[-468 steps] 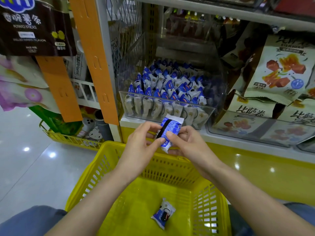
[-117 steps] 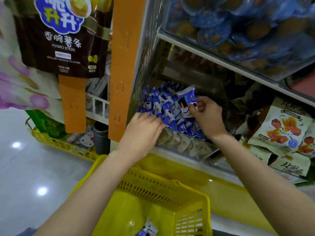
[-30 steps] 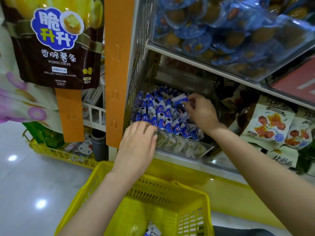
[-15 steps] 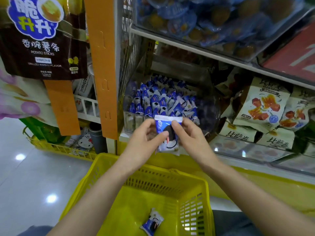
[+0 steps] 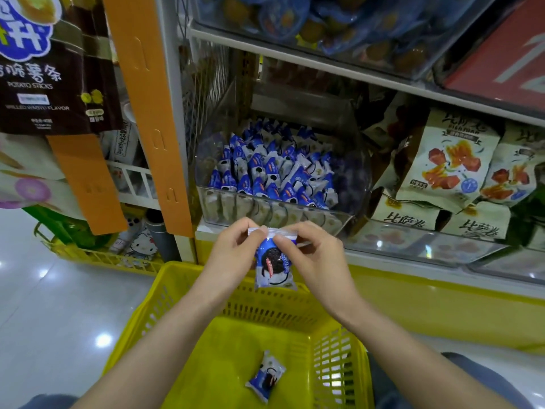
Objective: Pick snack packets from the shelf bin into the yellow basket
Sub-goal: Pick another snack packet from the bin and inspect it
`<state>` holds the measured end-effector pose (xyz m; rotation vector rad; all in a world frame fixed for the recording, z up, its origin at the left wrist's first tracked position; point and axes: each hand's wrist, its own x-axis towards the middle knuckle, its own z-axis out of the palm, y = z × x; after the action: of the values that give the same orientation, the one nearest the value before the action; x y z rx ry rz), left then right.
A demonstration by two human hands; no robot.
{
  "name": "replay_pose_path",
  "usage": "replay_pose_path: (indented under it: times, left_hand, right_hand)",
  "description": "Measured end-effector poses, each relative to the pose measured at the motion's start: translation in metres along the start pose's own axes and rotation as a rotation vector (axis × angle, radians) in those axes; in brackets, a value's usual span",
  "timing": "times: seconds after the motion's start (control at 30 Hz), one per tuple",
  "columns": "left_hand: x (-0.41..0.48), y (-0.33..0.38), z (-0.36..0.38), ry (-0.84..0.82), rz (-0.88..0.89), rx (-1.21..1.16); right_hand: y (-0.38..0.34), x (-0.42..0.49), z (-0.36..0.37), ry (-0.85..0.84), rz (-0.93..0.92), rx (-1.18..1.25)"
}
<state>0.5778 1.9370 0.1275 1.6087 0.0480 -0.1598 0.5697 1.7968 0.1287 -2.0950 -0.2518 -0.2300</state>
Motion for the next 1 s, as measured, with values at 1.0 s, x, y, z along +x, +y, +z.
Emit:
replay_pose_path:
  times: [1.0]
  left_hand:
    - [-0.008,-0.004,0.003,0.028,0.072,-0.012]
  right_hand:
    - [0.005,-0.008,-0.007,-0.307,0.305,0.158]
